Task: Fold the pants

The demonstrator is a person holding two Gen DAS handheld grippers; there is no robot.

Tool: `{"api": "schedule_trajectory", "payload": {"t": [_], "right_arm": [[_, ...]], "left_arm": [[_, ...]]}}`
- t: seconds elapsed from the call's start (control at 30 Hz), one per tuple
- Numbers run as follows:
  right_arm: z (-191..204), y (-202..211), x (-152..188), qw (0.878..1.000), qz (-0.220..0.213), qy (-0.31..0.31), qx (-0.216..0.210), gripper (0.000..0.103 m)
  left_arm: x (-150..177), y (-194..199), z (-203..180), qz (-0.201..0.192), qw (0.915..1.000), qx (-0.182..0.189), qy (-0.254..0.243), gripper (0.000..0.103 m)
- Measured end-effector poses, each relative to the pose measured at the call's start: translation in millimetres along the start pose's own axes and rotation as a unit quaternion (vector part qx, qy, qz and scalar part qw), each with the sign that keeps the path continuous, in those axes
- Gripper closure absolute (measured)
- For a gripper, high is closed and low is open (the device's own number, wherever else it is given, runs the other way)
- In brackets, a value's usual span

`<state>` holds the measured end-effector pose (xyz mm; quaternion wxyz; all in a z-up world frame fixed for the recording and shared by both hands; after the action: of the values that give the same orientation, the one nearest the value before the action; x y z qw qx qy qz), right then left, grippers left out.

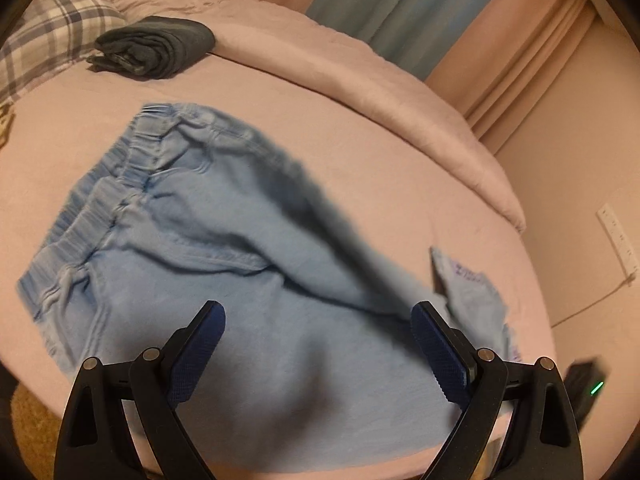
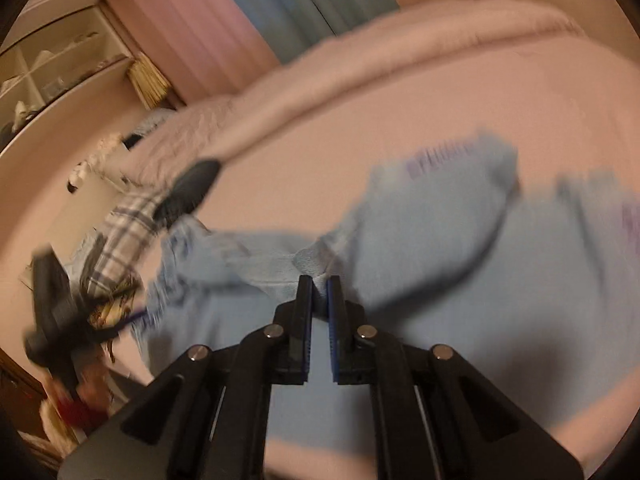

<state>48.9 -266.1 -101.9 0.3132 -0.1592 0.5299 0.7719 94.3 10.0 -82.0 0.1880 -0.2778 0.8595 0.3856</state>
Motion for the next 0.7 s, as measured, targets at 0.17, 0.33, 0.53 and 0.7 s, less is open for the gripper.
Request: {"api": "schedule_trajectory", "payload": {"t": [0.17, 0.33, 0.53, 0.7], "right_arm": [[-6.1, -20.1, 22.0, 1.000, 0.018, 0.001, 0.025, 0.096], [-5.5, -18.2, 20.8, 1.000, 0.021, -0.003, 0.019, 0.096], [-9.4, -18.4, 21.5, 0.999, 0.026, -0.006, 0.019, 0.096], [-9.4, -12.1, 18.2, 1.000, 0.019, -0.004, 0.022, 0.096]], "left_arm": [[-21.0, -32.9, 8.7, 0.020, 0.9995, -0.024, 0.010, 0.008], [-43.0, -64.4, 24.9, 0.042, 0.9975, -0.048, 0.030, 0.008], [-61.3, -85.0, 47.1, 0.049, 0.9920, -0.044, 0.107, 0.034], [-56.6, -56.2, 37.9, 0.039, 0.9945, -0.018, 0.096, 0.100]]}}
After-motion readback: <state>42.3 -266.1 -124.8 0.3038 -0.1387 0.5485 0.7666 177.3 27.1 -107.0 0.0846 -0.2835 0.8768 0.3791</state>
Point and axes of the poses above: each gripper's, at about its wrist camera, not at the fingertips, and y roughly against the way its jaws point, z to its left, x to its underside, the point moved 7 cm from there along -y, roughly the way its jaws point, and after that the axes turned 15 degrees about x, right-handed, at the moved point
